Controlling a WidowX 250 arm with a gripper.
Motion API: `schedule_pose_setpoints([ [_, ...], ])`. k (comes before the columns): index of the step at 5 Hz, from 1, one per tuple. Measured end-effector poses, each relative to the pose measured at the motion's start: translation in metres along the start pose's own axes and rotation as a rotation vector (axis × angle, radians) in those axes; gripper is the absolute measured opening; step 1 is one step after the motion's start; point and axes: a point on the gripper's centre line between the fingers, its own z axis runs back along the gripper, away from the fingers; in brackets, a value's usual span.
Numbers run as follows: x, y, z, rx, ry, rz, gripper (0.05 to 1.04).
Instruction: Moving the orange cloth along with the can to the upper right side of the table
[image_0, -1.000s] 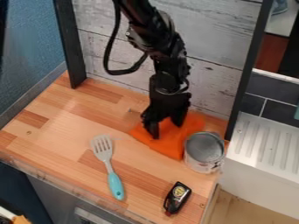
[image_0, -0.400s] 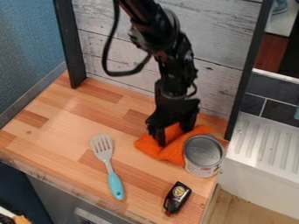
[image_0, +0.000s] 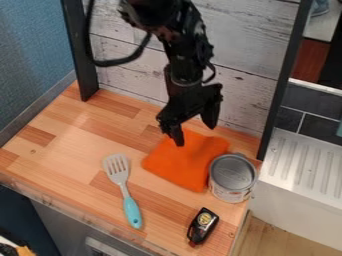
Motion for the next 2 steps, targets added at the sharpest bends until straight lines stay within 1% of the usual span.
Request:
schedule_pose_setpoints([
  [1,0.002,0.002,0.019,-0.038,-0.019,0.000,1.001],
  [2,0.002,0.004,0.037,-0.068,-0.026,0.002,1.001],
])
